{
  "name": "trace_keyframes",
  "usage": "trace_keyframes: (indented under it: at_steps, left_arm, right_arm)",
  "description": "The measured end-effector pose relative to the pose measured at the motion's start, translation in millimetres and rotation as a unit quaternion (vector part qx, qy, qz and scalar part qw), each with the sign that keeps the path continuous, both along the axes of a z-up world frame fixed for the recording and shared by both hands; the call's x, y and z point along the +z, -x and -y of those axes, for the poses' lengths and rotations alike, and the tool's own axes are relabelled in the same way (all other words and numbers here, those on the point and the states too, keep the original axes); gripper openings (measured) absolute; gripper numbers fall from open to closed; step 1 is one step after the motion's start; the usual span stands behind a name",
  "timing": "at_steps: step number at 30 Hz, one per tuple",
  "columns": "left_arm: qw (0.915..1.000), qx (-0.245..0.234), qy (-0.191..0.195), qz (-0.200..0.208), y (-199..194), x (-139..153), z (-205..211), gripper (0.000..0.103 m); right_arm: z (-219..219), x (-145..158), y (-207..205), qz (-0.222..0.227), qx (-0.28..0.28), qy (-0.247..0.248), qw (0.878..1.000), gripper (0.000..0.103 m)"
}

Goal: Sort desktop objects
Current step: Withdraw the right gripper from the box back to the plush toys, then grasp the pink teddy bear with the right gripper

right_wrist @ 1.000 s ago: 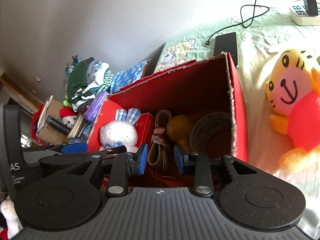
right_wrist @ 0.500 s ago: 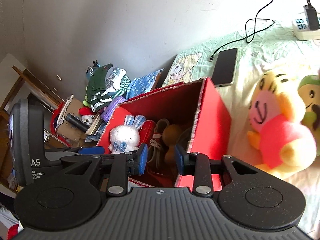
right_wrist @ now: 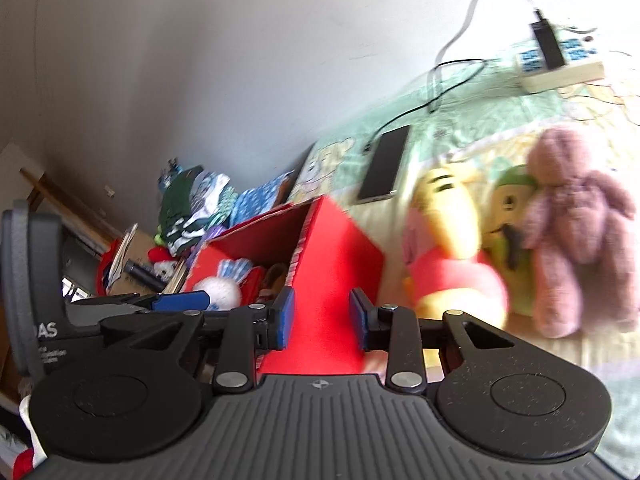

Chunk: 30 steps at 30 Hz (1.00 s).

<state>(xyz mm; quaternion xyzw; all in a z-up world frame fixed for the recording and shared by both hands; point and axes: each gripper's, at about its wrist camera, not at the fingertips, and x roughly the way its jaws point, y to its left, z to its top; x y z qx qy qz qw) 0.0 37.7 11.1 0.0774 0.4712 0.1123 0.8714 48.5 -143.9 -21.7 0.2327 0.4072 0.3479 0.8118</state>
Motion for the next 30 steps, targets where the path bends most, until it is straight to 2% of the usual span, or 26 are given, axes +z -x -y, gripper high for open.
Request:
trace_keyframes:
  at_steps: [6, 9, 14, 21, 25, 28, 29, 30]
  left_arm:
    - [0.9988, -0.044, -0.002, -0.021, -18.8, -9.3, 33.0, 0.088]
    - [0.9980, -0.058, 0.006, -0.025, -28.6, -12.9, 45.8, 0.088]
    - [0.9950, -0.092, -0.002, -0.040, -39.8, -22.0, 68.6, 0.088]
    - [0.9905, -0.124, 0.007, -0.058, -53.9, -33.0, 87.5, 0.089]
    - [0.9854, -0.152, 0.043, -0.063, -53.6, -38.7, 94.9, 0.088]
    - [0.9780, -0.184, 0.083, -0.052, -50.5, -44.8, 103.6, 0.087]
    - [0.9742, -0.196, 0.100, -0.051, -50.5, -47.3, 105.8, 0.082]
    - [0.9701, -0.206, 0.117, -0.049, -51.8, -49.7, 108.1, 0.082]
  right_arm:
    - [30.7, -8.0, -6.8, -0.020, -0.045, -0.006, 0.999, 0.034]
    - [47.1, -10.4, -6.9, -0.014, -0.067, 0.001, 0.998, 0.034]
    - [76.0, -22.2, -12.7, -0.036, -0.115, -0.003, 0.993, 0.034]
    - [105.5, -32.5, -16.1, -0.045, -0.163, -0.006, 0.986, 0.034]
    - [125.4, -40.9, -17.7, -0.051, -0.189, -0.011, 0.981, 0.034]
    - [140.8, -48.5, -22.3, -0.063, -0.213, -0.005, 0.975, 0.034]
    - [145.7, -50.9, -25.0, -0.066, -0.221, -0.003, 0.973, 0.034]
    - [149.8, -53.2, -27.9, -0.068, -0.227, -0.001, 0.971, 0.034]
